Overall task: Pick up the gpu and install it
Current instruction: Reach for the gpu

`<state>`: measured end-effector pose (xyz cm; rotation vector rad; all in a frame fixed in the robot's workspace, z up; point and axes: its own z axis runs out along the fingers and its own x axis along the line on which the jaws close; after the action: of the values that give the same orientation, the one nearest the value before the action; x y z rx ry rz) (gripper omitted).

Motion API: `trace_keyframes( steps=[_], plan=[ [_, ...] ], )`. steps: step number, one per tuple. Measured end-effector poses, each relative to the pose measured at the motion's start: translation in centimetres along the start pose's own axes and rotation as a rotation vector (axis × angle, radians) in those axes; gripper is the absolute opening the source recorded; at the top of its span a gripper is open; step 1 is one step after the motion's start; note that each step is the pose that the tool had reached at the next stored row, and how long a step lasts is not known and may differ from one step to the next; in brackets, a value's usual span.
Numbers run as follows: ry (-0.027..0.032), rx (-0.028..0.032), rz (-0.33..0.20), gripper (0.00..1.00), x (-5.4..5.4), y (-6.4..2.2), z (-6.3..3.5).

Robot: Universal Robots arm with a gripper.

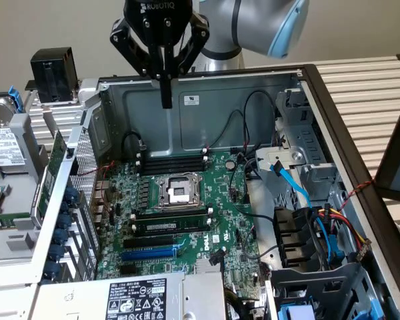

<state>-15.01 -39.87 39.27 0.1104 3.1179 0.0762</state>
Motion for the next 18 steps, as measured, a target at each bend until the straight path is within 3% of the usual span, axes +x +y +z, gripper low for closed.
trace_keyframes(
  steps=[14,18],
  plan=[
    [0.0,0.0,0.0,0.11,6.4,-0.42,-0.14],
    [0.0,0.0001,-0.001,0.11,7.6,0.34,-0.13]
  ],
)
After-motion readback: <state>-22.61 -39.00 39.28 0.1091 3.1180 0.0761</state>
